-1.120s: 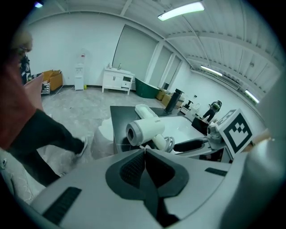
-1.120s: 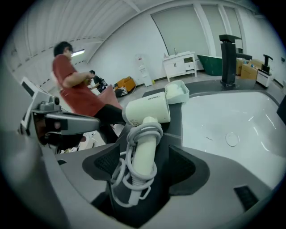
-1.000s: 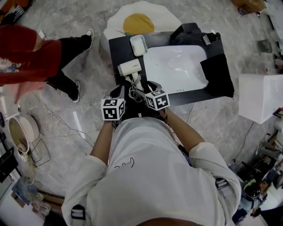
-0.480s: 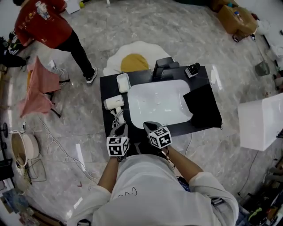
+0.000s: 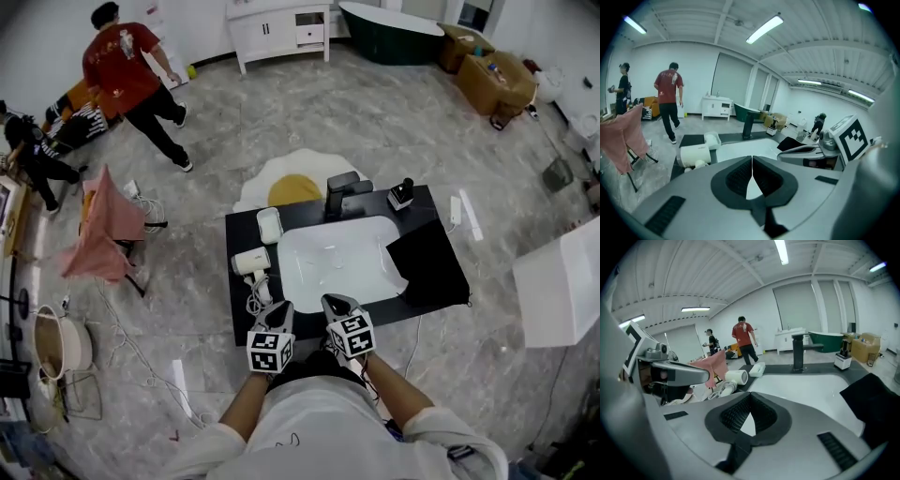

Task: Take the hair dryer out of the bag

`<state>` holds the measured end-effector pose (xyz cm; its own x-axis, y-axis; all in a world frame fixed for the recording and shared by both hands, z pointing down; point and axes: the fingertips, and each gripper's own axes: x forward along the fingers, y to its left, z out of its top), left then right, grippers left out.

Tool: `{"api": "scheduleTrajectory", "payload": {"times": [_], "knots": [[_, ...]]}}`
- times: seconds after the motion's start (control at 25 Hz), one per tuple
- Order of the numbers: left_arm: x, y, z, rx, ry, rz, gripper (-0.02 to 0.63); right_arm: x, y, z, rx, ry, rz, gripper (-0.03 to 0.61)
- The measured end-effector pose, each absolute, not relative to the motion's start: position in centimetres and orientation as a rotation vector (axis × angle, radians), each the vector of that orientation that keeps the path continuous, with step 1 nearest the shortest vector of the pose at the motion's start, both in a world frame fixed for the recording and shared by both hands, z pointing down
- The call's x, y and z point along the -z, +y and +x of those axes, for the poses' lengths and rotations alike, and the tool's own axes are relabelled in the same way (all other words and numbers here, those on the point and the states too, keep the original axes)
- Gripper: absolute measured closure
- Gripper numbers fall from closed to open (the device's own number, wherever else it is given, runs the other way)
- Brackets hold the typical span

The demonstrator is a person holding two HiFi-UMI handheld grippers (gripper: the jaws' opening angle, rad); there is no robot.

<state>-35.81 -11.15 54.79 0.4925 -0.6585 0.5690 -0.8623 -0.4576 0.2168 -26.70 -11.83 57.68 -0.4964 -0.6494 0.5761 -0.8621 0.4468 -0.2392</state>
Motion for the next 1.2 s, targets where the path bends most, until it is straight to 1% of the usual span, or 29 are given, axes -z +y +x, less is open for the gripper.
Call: {"api": "scheduleTrajectory", "payload": {"times": [0.28, 0.48, 0.84, 1.0, 1.2], "knots": [[-51.1, -9.2, -38.3, -0.391, -1.343, 2.289, 0.592, -51.2, -10.4, -26.7, -0.513, -2.336, 1.41, 0.58], [-49.3, -7.4, -39.3, -0.278, -1.349, 2.301, 0.592, -47.4, -8.7, -28.1, -0.419, -2.364, 1.475, 0.58], [-43.3, -6.0, -39.5, -0.202, -1.525, 2.334, 0.592, -41.9, -8.4, -29.4, -0.253, -2.488, 1.416, 0.58], [-40.3, -6.7, -37.8, -0.143, -1.609, 2.347, 0.592, -38.7, -8.8, -27.3, -0.175, -2.56, 1.401, 0.58], [-38.6, -6.5, -34.5, -0.135, -1.664, 2.371, 0.592, -37.2, -8.8, -22.6, -0.139, -2.561, 1.464, 0.58]]}}
